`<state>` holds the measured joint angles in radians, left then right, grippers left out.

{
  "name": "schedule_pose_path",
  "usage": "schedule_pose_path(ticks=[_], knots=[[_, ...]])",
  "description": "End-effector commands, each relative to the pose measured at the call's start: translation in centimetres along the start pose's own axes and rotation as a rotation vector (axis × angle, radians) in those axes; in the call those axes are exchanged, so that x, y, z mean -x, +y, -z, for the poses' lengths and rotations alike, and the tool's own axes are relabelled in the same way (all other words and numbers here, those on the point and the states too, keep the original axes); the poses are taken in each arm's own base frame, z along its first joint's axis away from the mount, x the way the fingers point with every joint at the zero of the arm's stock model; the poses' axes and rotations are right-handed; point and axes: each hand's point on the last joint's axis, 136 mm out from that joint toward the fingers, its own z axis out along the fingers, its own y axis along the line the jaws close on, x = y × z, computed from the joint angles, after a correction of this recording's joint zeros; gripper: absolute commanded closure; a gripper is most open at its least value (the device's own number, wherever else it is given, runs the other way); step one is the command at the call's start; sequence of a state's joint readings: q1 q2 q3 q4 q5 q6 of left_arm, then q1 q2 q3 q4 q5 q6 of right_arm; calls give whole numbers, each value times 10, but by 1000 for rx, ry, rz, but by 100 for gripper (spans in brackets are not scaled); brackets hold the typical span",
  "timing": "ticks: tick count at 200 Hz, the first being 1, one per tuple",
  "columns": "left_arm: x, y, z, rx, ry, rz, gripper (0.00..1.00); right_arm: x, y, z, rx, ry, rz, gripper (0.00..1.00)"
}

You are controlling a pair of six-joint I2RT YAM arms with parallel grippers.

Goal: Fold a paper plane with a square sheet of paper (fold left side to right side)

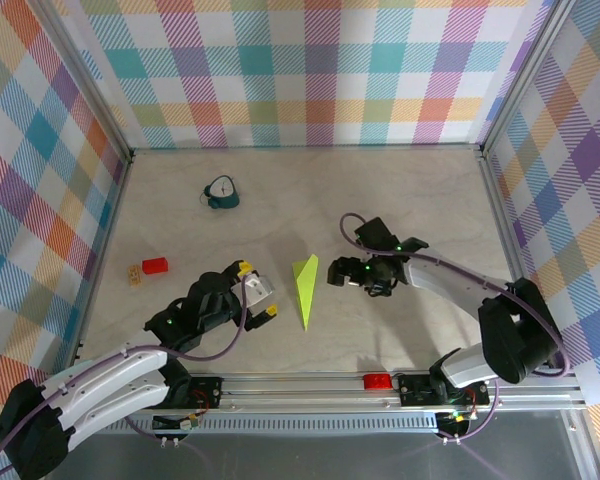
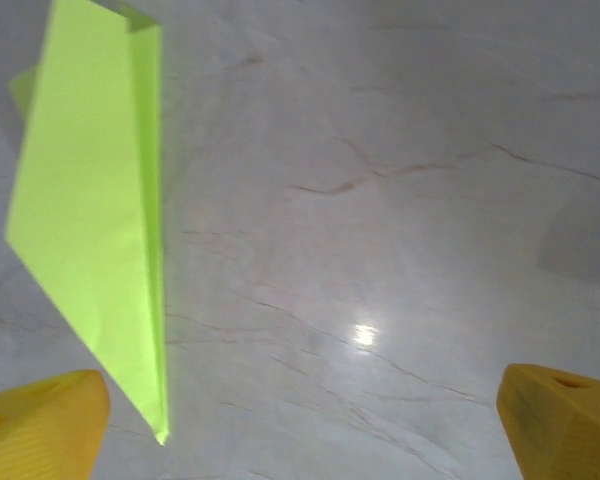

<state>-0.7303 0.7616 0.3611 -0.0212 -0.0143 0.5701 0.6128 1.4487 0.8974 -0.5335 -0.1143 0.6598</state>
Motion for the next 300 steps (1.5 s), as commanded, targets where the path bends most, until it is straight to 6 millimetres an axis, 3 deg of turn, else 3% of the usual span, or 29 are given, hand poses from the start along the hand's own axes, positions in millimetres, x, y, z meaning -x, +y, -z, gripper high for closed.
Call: schedule_pose_path(ticks=[1, 35, 79, 121, 152, 191, 229, 270, 300], knots=[[15, 21, 6, 98, -59, -67, 0, 0, 17, -1, -43, 23, 14, 1], [17, 34, 12, 154, -92, -34, 0, 3, 49, -7, -126, 46, 91, 3], [20, 40, 15, 163, -114, 6, 0, 3, 78, -33, -167, 90, 132, 11], [23, 38, 15, 148, -135, 25, 0, 4, 90, -58, -230, 126, 192, 15], [23, 38, 15, 143, -139, 28, 0, 4, 87, -70, -274, 143, 211, 22], [24, 37, 14, 136, -142, 29, 0, 3, 82, -69, -297, 142, 218, 40], [23, 36, 14, 135, -141, 30, 0, 2, 78, -65, -294, 129, 214, 64], [25, 35, 15, 126, -151, 32, 0, 7, 77, -47, -259, 59, 210, 88], [27, 34, 16, 118, -159, 30, 0, 11, 77, -30, -193, 10, 209, 98]])
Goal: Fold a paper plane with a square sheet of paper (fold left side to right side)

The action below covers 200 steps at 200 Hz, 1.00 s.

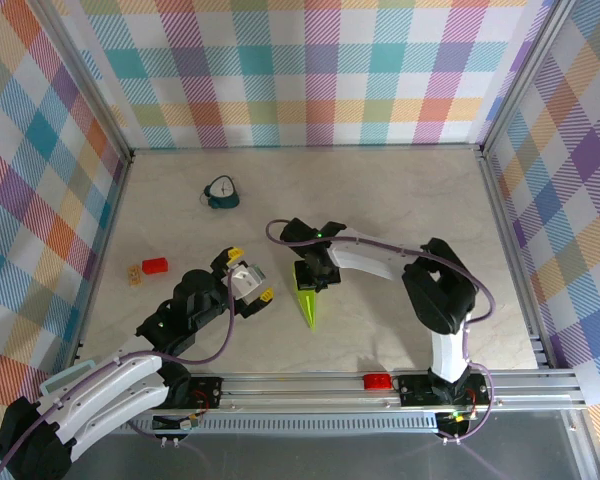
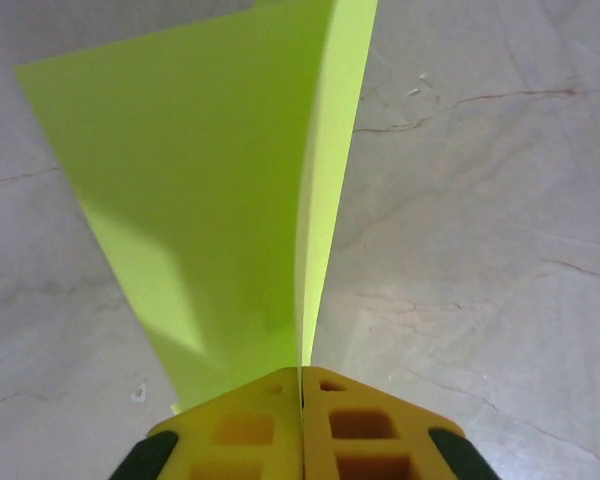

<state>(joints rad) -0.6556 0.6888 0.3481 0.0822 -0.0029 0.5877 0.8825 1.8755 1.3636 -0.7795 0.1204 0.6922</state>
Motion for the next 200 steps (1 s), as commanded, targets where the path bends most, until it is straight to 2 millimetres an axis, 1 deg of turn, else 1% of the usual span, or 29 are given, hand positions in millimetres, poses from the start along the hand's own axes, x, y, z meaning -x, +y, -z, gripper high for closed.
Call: schedule_pose_path(ticks=[1, 13, 16, 28, 34, 37, 46, 56, 82, 103, 134, 154, 173, 200], knots=[[5, 0, 2, -4, -37, 17, 0, 10, 0, 24, 66, -83, -5, 99], [5, 0, 2, -5, -36, 20, 0, 12, -3, 32, 117, -109, -17, 100], [5, 0, 2, -5, -37, 20, 0, 11, -5, 31, 127, -105, -23, 100], [5, 0, 3, -5, -39, 20, 0, 14, -8, 36, 195, -133, -49, 100], [5, 0, 3, -5, -39, 19, 0, 15, -10, 40, 235, -145, -61, 100], [6, 1, 3, -4, -40, 19, 0, 19, -10, 43, 258, -163, -69, 100], [6, 1, 3, -3, -41, 19, 0, 19, -14, 45, 316, -173, -93, 100], [6, 1, 3, -1, -43, 18, 0, 24, -13, 51, 407, -198, -109, 100], [7, 0, 4, -5, -48, 18, 0, 27, -17, 54, 571, -234, -148, 100], [6, -1, 3, -11, -46, 16, 0, 25, -17, 44, 621, -206, -146, 100], [5, -2, 3, -13, -44, 15, 0, 15, -15, 16, 631, -136, -127, 100], [4, -2, 3, -12, -40, 13, 0, 11, -13, 2, 640, -107, -127, 100], [4, -2, 3, -12, -39, 13, 0, 9, -17, -7, 618, -105, -128, 100], [3, -3, 3, -15, -38, 13, 0, 5, -21, -14, 599, -93, -114, 98]])
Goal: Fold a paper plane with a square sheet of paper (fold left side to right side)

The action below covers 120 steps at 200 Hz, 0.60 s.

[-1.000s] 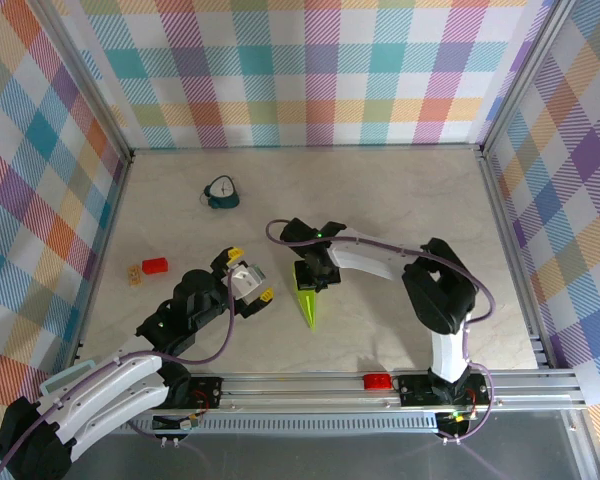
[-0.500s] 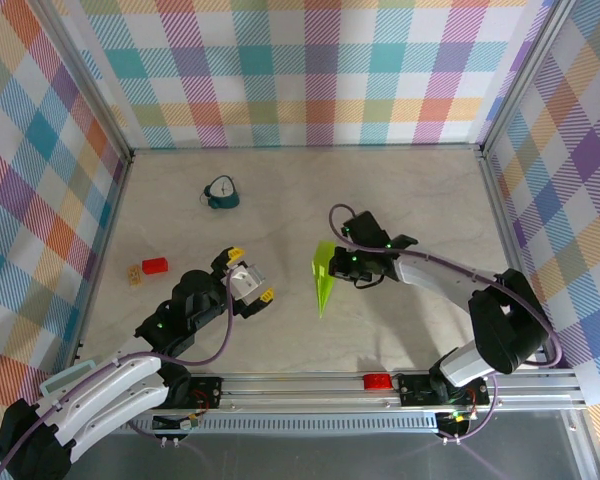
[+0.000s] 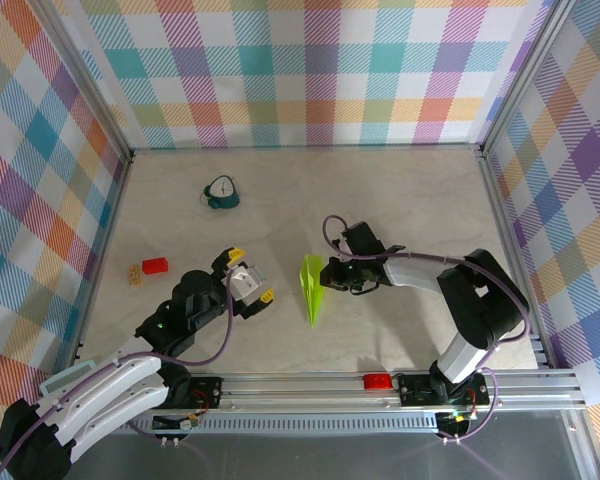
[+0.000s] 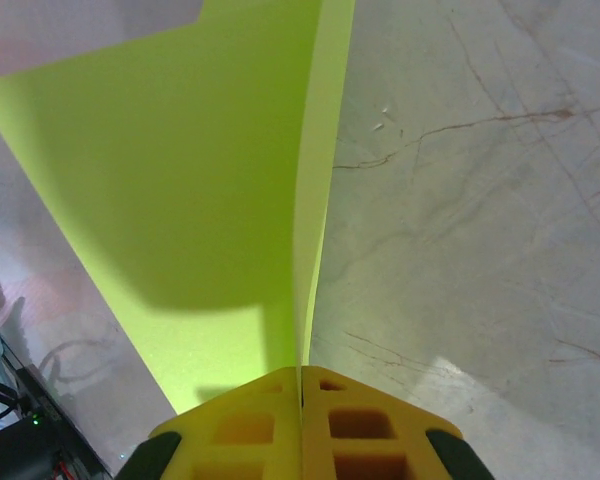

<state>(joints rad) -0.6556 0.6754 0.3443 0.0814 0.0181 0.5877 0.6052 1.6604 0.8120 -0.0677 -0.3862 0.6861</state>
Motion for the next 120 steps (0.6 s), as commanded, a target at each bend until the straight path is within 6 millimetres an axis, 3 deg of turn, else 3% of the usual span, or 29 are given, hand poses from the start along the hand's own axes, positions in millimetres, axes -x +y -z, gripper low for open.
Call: schedule_pose_path(ticks=[1, 44, 120], knots=[[1, 0, 1, 0, -21, 13, 0, 0, 2, -2, 27, 0, 48, 98], [-1, 0, 1, 3, -15, 13, 0, -5, -9, -8, -3, 19, 41, 94], [-1, -1, 0, -4, -13, 13, 0, -4, -9, -6, -19, 18, 42, 80]])
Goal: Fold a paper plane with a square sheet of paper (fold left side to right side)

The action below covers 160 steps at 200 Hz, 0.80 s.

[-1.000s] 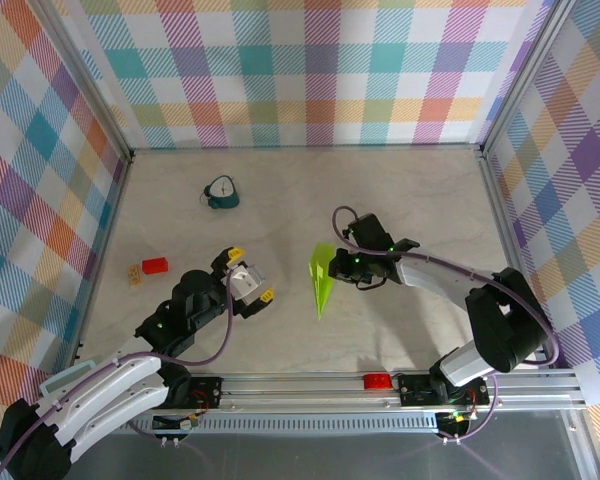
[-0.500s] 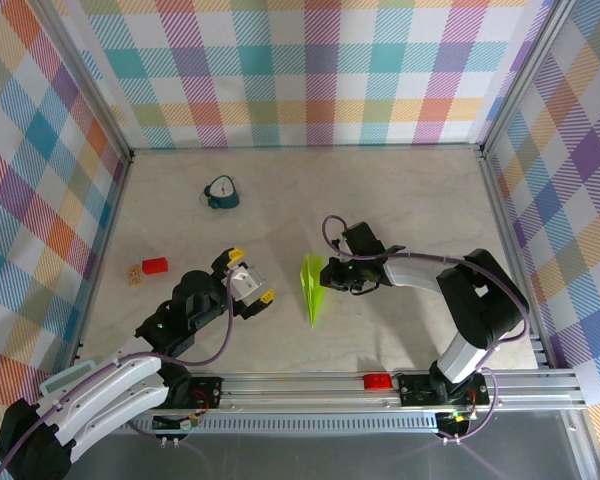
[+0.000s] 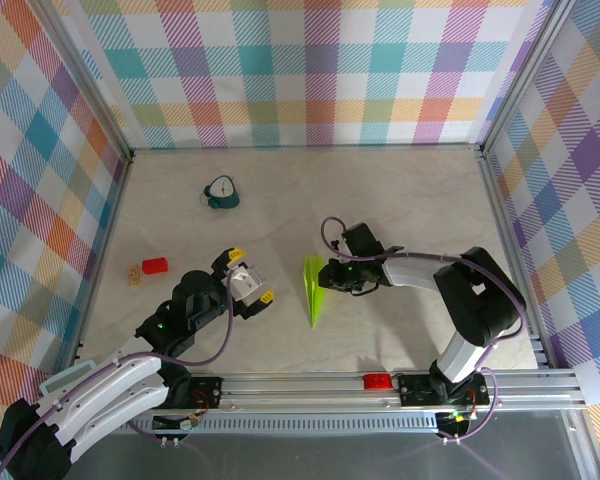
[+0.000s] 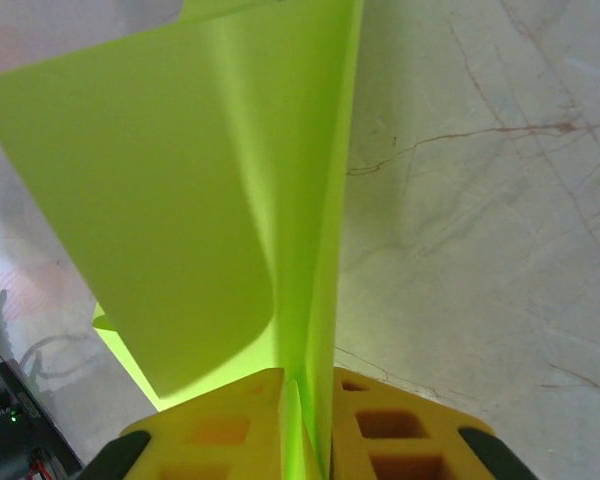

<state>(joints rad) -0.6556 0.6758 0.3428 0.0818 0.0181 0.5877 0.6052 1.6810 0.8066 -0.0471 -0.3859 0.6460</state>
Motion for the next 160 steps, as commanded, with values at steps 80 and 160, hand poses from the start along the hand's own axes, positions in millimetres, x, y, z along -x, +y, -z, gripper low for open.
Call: schedule_pose_path(ticks=[80, 160], knots=[[-2, -2, 0, -10, -12, 10, 0, -1, -8, 10, -65, -11, 5, 64], [-1, -2, 0, -10, -14, 11, 0, 3, -5, 28, -92, -65, 13, 50]])
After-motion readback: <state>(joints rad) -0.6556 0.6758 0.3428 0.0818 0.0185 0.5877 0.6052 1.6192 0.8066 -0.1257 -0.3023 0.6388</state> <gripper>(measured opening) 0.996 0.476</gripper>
